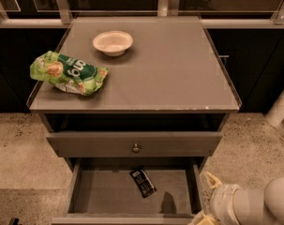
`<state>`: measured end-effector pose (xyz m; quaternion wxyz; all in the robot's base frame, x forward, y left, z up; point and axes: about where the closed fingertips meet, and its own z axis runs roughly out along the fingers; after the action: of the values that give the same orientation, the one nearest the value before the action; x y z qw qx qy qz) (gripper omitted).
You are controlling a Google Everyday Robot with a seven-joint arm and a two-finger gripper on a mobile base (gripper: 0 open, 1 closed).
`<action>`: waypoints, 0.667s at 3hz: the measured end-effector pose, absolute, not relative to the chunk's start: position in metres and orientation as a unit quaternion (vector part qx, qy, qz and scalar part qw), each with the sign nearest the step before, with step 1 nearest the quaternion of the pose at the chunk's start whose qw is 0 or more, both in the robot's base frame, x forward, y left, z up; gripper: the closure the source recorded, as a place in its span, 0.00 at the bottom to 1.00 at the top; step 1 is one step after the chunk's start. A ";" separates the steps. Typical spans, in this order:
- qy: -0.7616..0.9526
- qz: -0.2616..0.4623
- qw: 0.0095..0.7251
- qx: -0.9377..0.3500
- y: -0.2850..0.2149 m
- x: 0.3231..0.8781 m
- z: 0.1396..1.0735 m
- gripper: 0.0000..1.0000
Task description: Pick rxbar chocolate from middle drawer and place on counter
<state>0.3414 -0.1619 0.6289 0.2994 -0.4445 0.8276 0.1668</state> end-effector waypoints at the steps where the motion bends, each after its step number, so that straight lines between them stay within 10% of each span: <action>1: 0.830 0.219 0.274 -0.433 -0.148 0.330 0.564 0.00; 2: 0.830 0.219 0.274 -0.433 -0.148 0.330 0.564 0.00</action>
Offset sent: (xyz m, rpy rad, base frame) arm -0.0082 0.0077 -0.0481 0.0439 0.0646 0.0124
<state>0.3304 -0.1484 0.5640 0.2738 -0.4334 0.8301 0.2194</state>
